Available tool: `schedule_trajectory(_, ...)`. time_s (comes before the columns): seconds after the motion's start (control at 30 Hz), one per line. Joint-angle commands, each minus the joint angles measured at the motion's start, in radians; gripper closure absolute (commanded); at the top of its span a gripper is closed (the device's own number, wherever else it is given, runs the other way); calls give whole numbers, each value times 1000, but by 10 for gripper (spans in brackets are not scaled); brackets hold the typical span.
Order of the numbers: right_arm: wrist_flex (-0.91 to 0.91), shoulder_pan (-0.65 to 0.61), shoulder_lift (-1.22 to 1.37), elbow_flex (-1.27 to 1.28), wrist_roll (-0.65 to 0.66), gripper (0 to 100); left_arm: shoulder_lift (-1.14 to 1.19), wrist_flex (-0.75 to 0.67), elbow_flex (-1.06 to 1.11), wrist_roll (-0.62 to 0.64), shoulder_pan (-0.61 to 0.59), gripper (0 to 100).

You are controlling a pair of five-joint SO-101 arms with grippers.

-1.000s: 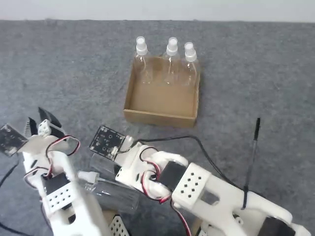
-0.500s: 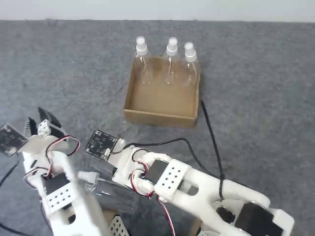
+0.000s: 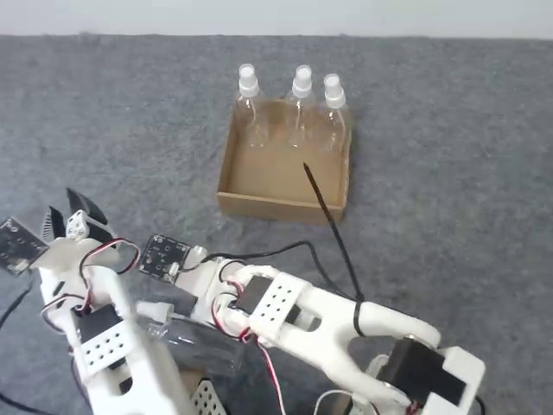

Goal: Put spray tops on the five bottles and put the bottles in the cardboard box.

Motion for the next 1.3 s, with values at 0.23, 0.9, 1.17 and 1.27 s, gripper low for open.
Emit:
schedule_trajectory(0.23,61,51,15,-49,63,868,-23,-32,-45,12,-5,868)
schedule_trajectory(0.9,384,111,18,-199,87,775,-23,-31,-45,12,-5,868)
schedule_trajectory(1.17,361,110,110,-227,87,790,-23,-31,-45,12,-5,868)
schedule_trajectory(1.27,375,111,117,-238,87,816,-23,-31,-45,12,-5,868)
